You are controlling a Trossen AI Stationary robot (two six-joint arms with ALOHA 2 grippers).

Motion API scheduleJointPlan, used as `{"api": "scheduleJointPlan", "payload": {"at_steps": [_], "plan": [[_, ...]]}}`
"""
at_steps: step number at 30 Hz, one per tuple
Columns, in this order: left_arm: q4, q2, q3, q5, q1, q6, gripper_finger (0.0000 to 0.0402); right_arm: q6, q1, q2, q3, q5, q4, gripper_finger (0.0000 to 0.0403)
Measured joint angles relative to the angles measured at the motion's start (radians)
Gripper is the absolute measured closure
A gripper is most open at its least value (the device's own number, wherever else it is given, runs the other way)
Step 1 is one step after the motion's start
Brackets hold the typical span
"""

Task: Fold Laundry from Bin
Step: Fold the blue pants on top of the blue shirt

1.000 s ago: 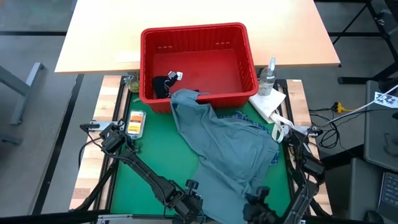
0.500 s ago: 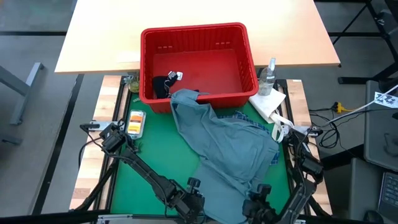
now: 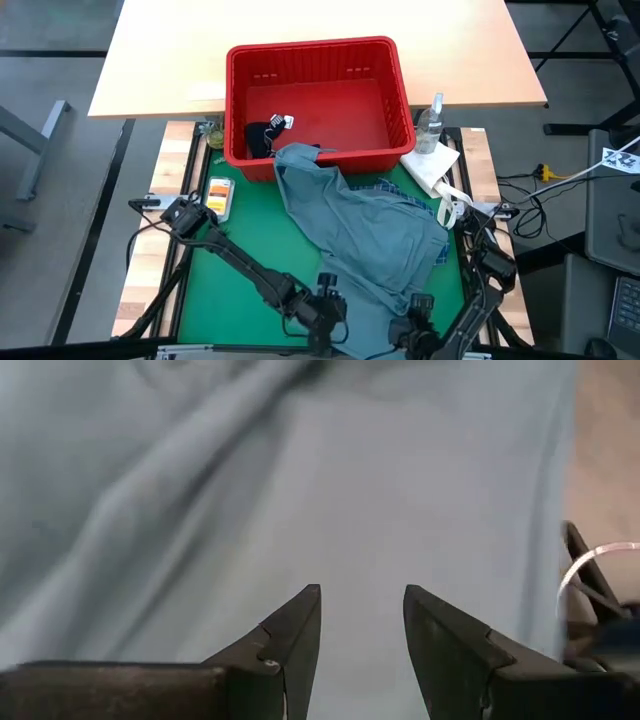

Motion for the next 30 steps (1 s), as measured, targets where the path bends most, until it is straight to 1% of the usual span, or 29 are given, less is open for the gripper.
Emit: {"api": "scheduleJointPlan", "payload": {"at_steps": [5,8,12,16,19,21,24,27,30], "plan": [[0.004,0.000,0.000,0.000,0.051,0.000,0.0262,0.000,0.008,-0.043,0.000,0.017,-0.001,0.0259],[0.004,0.000,0.000,0.000,0.080,0.000,0.0262,0.006,0.007,-0.076,0.000,0.064,-0.001,0.0259],[0.004,0.000,0.000,0.000,0.114,0.000,0.0262,0.024,0.008,-0.106,0.000,0.207,0.009,0.0259],[0.003,0.000,0.000,0.000,0.145,0.014,0.0262,0.022,0.006,-0.098,0.000,0.366,0.072,0.0260],[0.003,0.000,0.000,0.001,0.168,0.016,0.0262,-0.035,0.001,-0.073,0.000,0.435,0.141,0.0260],[0.003,0.000,0.000,0.000,0.179,0.016,0.0262,-0.096,-0.003,-0.054,0.000,0.436,0.168,0.0260],[0.003,0.000,0.000,0.000,0.195,0.016,0.0263,-0.109,-0.010,-0.027,0.000,0.437,0.159,0.0260],[0.001,0.000,0.000,0.001,0.207,0.017,0.0263,-0.091,-0.025,-0.006,0.000,0.428,0.086,0.0260],[-0.005,0.000,0.000,-0.002,0.221,0.017,0.0263,-0.050,-0.041,0.014,0.000,0.387,-0.002,0.0260]]}}
